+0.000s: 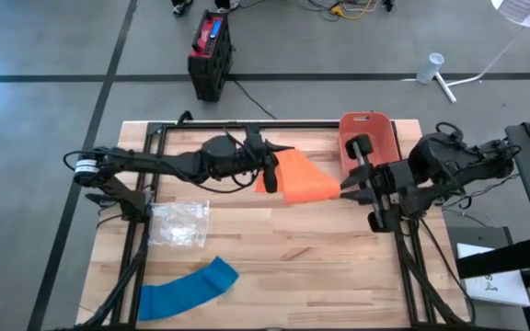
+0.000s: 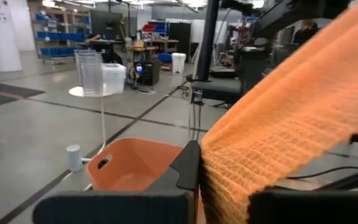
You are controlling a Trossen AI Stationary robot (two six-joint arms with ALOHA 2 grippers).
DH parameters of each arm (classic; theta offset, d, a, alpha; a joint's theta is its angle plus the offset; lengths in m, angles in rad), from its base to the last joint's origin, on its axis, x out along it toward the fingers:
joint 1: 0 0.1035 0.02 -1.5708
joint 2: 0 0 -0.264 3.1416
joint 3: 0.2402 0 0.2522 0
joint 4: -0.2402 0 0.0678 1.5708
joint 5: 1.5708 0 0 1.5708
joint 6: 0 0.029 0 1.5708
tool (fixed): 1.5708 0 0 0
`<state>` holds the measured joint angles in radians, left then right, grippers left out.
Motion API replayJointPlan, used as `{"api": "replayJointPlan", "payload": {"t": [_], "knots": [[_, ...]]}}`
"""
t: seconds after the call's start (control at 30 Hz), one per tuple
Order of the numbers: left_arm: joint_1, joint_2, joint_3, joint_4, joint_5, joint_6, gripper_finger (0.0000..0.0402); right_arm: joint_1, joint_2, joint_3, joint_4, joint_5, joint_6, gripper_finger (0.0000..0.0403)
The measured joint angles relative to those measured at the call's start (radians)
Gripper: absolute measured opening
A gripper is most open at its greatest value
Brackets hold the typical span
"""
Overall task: Roll bandage
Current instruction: Roll the orange bandage
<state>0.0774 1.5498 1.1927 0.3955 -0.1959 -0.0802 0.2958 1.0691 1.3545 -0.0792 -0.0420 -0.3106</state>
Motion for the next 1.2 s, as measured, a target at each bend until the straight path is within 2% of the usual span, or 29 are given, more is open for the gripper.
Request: {"api": "replayJointPlan", "payload": {"t": [0.27,0.5,0.9,1.2], "knots": [[-0.105,-0.001,0.000,-0.003,-0.001,-0.008,0.0000,0.000,0.000,0.000,0.016,0.163,-0.222,0.0008],[-0.195,-0.002,0.000,0.004,0.000,-0.008,0.0000,-0.001,-0.004,0.000,0.015,0.201,-0.366,0.0008],[-0.299,-0.006,0.000,0.099,0.002,-0.020,0.0000,-0.001,-0.006,0.000,0.003,0.354,-0.592,0.0008],[-0.343,-0.010,0.035,0.123,0.003,-0.042,0.0000,-0.001,0.014,0.000,-0.055,0.449,-0.673,0.0008]]}}
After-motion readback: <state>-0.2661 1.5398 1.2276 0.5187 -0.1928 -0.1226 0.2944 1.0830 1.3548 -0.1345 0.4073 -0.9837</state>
